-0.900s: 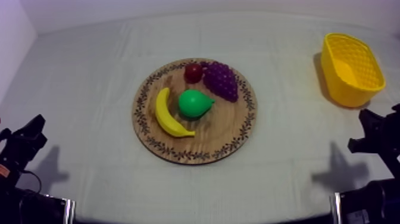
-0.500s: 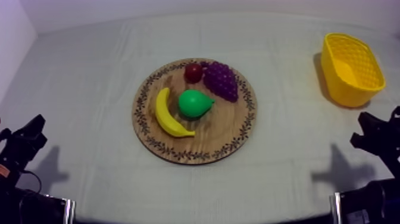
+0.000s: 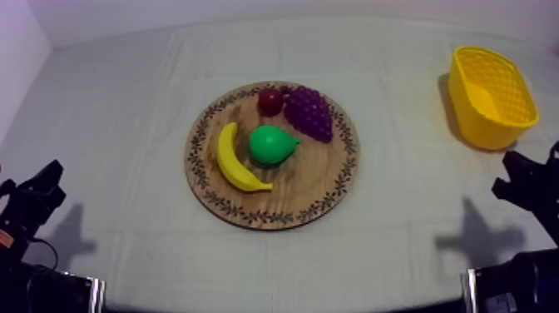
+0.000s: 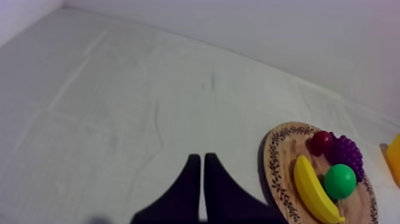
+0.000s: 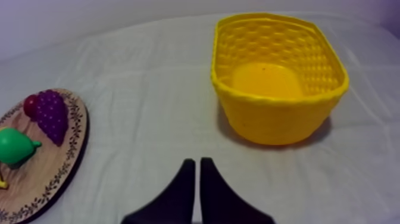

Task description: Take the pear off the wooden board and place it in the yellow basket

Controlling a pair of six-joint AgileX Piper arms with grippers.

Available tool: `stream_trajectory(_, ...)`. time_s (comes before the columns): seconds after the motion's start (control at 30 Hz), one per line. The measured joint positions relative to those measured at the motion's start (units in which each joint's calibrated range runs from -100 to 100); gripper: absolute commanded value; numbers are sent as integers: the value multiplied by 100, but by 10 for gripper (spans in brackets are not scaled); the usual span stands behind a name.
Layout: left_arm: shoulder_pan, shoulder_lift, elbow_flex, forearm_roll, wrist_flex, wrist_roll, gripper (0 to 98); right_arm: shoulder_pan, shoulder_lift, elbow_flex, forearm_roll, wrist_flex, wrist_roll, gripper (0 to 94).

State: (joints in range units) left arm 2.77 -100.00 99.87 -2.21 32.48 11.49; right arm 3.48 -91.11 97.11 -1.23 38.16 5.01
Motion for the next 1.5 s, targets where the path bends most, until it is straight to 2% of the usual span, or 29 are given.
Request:
stream_trajectory(0.2, 0, 0, 0, 0, 0, -3, 1, 245, 913, -606, -570, -570, 488, 3)
stream_trajectory(0.37, 0, 0, 0, 0, 0, -3, 1, 335, 1739, -1545, -1159, -535, 958, 3)
stream_trajectory(0.67, 0, 0, 0, 0, 0, -3, 1, 144, 3254, -3645, -1658, -19, 1537, 4)
stream_trajectory(0.77, 0, 0, 0, 0, 0, -3, 1, 3, 3754, -4353, -1770, 297, 1716, 4)
stream_trajectory(0.93, 0, 0, 0, 0, 0, 0, 1, -378, 4649, -5566, -1804, 772, 1993, 4)
stream_trajectory(1.17, 0, 0, 0, 0, 0, 0, 1, -1025, 5703, -6902, -1869, 1582, 2629, 4)
stream_trajectory(1.37, 0, 0, 0, 0, 0, 0, 1, -1533, 6648, -7596, -1901, 2445, 3263, 4)
stream_trajectory(1.5, 0, 0, 0, 0, 0, 0, 1, -1813, 7235, -7759, -1780, 2900, 3602, 4)
